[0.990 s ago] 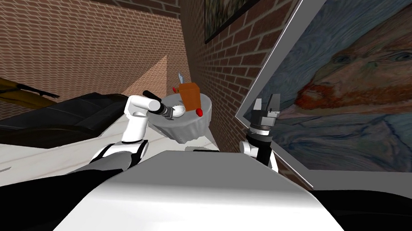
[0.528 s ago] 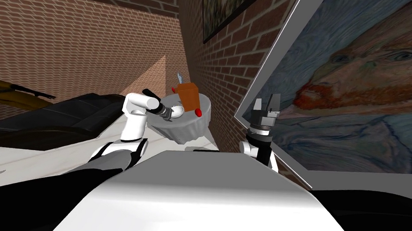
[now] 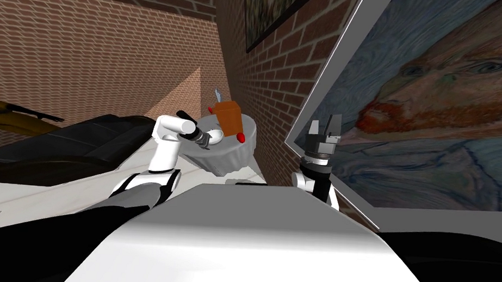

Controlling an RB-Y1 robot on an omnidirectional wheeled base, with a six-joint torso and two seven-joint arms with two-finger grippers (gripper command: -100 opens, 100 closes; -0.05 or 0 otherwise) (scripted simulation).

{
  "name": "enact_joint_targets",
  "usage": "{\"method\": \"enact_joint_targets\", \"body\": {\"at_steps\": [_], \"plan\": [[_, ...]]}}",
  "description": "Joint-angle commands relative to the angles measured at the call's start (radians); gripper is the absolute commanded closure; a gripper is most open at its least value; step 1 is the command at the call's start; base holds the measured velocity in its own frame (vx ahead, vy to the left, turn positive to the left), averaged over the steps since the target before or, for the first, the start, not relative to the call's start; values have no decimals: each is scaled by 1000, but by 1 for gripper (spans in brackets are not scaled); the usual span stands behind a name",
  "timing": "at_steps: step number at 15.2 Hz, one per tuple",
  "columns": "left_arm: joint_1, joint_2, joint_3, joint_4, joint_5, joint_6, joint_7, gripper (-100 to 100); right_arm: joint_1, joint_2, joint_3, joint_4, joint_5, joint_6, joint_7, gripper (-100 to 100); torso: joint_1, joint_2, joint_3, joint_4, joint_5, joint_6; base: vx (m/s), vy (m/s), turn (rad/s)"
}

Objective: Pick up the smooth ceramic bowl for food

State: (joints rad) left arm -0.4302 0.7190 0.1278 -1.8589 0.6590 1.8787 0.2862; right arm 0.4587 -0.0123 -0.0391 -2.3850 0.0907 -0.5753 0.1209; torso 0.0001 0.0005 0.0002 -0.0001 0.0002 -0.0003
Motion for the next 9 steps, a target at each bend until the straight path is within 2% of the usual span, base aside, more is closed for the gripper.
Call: {"method": "enact_joint_targets", "body": {"at_steps": [1, 2, 3, 7, 8, 9], "plan": [[6, -8, -10, 27, -15, -34, -11, -100, 0, 0, 0, 0, 0, 0, 0, 0, 0, 0, 0, 0, 0, 0, -2, 4, -18], [2, -3, -4, 13, -7, -14, -5, -100, 0, 0, 0, 0, 0, 0, 0, 0, 0, 0, 0, 0, 0, 0, 0, 0, 0], [3, -4, -6, 17, -8, -20, -7, 100, 0, 0, 0, 0, 0, 0, 0, 0, 0, 0, 0, 0, 0, 0, 0, 0, 0], [4, -4, -6, 17, -8, -18, -8, 100, 0, 0, 0, 0, 0, 0, 0, 0, 0, -2, -1, 0, 0, 1, -2, 0, 5], [-6, 4, 3, -10, 7, 13, 5, 100, 0, 0, 0, 0, 0, 0, 0, 0, 0, -2, -1, 0, 0, 1, 0, -2, 22], [-8, 6, 5, -16, 11, 21, 8, 100, 0, 0, 0, 0, 0, 0, 0, 0, 0, -2, 0, 1, -1, 1, 5, -3, 32]]}}
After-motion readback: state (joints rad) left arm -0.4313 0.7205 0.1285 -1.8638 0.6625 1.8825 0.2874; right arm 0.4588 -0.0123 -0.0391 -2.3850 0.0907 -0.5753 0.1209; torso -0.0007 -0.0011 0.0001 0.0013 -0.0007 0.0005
